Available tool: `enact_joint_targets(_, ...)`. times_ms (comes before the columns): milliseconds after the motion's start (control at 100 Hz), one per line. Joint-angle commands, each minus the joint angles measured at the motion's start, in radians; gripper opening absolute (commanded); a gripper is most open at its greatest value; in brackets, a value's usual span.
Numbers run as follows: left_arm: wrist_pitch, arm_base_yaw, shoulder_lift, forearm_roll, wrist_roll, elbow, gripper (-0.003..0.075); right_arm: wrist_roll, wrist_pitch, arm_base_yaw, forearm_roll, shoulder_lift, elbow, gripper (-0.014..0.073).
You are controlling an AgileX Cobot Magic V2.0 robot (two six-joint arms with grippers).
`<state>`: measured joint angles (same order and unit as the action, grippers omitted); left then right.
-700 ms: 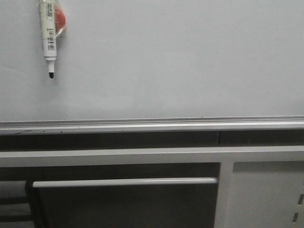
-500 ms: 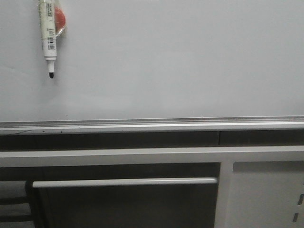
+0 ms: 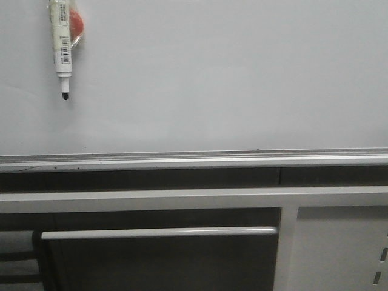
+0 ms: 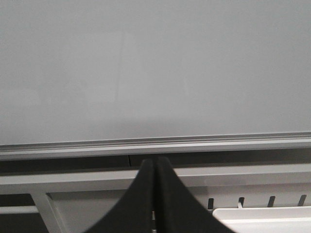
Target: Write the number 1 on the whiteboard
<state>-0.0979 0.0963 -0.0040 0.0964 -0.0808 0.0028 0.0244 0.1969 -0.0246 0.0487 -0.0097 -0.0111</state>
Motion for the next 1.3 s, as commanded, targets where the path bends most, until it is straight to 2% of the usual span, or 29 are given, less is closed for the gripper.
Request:
enact_joint_targets(0,0.068,0.005,-0.022,0.009,0.011,0.04,-0.002,0.004,-0.086,-0.007,-0.003,-0.018,-0.026,-0.0064)
enact_joint_targets(140,0.076,0.005,-0.022,0.009,0.011,0.04,-0.002,0.004,-0.088,-0.007,0.004,-0.018,-0.026,-0.0064)
enact_joint_targets(320,0.106,0.005,-0.022,0.09,0.011,0.04,-0.002,0.004,-0.105,-0.007,0.151,-0.018,-0.026,-0.0064)
enact_joint_targets(510,0.137,0.005,-0.022,0.341,0.011,0.04,-0.002,0.004,-0.16,-0.007,0.431,-0.018,-0.026,-0.0064)
enact_joint_targets(740,0.142,0.005,-0.022,0.632,0.011,0.035,-0.002,0.004,-0.168,-0.007,0.66,-0.018,-0.022,-0.0064)
enact_joint_targets(910,0.06,0.005,-0.014,0.629,-0.005,-0.047,-0.002,0.01,-0.071,-0.007,0.639,-0.007,0.047,-0.006)
enact_joint_targets(1100,-0.113,0.005,0.107,0.612,-0.214,-0.236,-0.002,0.101,0.027,-0.007,0.601,0.099,0.161,-0.006)
enact_joint_targets(1290,-0.259,0.005,0.339,0.787,-0.335,-0.38,-0.002,0.197,0.131,-0.007,0.601,0.25,0.263,-0.006)
